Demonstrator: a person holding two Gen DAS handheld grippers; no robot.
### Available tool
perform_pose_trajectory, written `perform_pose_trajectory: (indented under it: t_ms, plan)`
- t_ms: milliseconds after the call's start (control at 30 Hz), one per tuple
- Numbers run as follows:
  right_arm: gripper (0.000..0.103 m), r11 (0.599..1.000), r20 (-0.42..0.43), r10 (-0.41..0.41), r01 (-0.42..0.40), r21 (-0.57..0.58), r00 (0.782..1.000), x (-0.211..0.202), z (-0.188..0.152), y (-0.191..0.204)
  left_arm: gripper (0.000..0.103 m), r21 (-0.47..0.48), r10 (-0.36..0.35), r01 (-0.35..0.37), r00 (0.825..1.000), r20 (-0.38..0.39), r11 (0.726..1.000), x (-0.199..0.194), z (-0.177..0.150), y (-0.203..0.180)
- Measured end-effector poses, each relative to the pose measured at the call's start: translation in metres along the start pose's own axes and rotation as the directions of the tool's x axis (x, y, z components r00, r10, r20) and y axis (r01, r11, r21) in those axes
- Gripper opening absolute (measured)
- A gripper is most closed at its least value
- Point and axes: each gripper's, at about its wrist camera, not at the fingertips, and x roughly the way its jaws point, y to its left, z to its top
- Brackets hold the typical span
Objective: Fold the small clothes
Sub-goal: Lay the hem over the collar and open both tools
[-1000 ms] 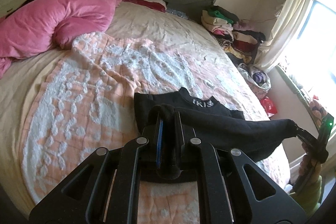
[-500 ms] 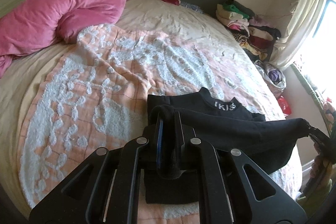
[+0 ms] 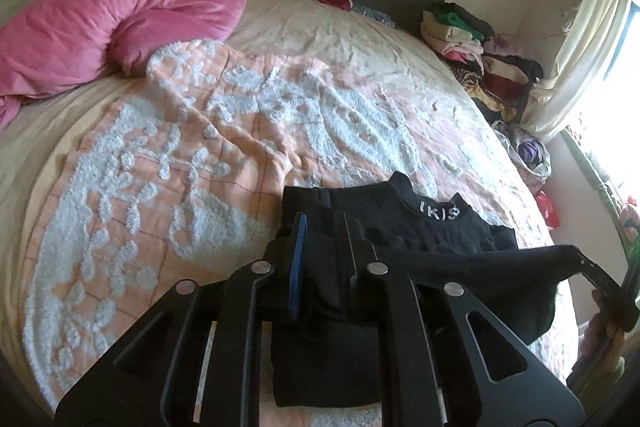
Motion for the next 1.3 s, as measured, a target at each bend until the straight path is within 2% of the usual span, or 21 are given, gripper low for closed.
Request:
perform_pose_trajectory:
  t_ms: [67, 200, 300, 367, 467, 567, 767, 900, 1300]
  plan:
    - [0.045, 1.000, 0.034, -0.020, 0.021, -0.019, 0.999, -0.006, 0.001, 0.000, 0.006, 0.010, 0.000, 0.000, 1.000, 0.007, 1.000, -0.005, -0.001, -0.002]
    - [0.042, 1.000, 0.055, -0.001, 0.002, -0.019, 0.998, -0.015, 0.002, -0.003, 0.006, 0.056, -0.042, 0.041, 0.999, 0.008, 0.998, -0.015, -0.010, -0.014]
    - [0.020, 0.999, 0.028, 0.019, -0.018, -0.045, 0.999, -0.016, -0.003, -0.002, 0.006, 0.098, -0.064, 0.066, 0.998, -0.021, 0.993, -0.014, -0.021, -0.025]
    - [0.014, 0.997, -0.006, 0.026, -0.027, -0.069, 1.000, -0.014, -0.009, 0.000, 0.004, 0.136, -0.085, 0.093, 0.994, -0.064, 0.986, -0.009, -0.035, -0.034]
    - [0.014, 0.996, -0.064, 0.022, -0.028, -0.089, 0.998, -0.006, -0.020, 0.003, 0.002, 0.178, -0.089, 0.113, 0.987, -0.134, 0.978, 0.004, -0.058, -0.044]
    - [0.014, 0.990, -0.142, -0.025, 0.005, -0.140, 0.990, 0.010, -0.034, 0.008, 0.002, 0.207, -0.064, 0.100, 0.983, -0.175, 0.973, 0.020, -0.077, -0.050]
    - [0.014, 0.982, -0.221, -0.105, 0.065, -0.180, 0.970, 0.043, -0.051, 0.006, 0.002, 0.256, 0.001, 0.040, 0.987, -0.160, 0.966, 0.037, -0.083, -0.055]
    - [0.014, 0.982, -0.230, -0.130, 0.093, -0.165, 0.965, 0.063, -0.050, 0.000, 0.003, 0.270, 0.038, 0.008, 0.985, -0.166, 0.963, 0.054, -0.074, -0.054]
    - [0.014, 0.986, -0.173, -0.086, 0.060, -0.154, 0.981, 0.093, -0.020, -0.001, 0.003, 0.261, 0.089, -0.050, 0.986, -0.138, 0.964, 0.087, -0.037, -0.058]
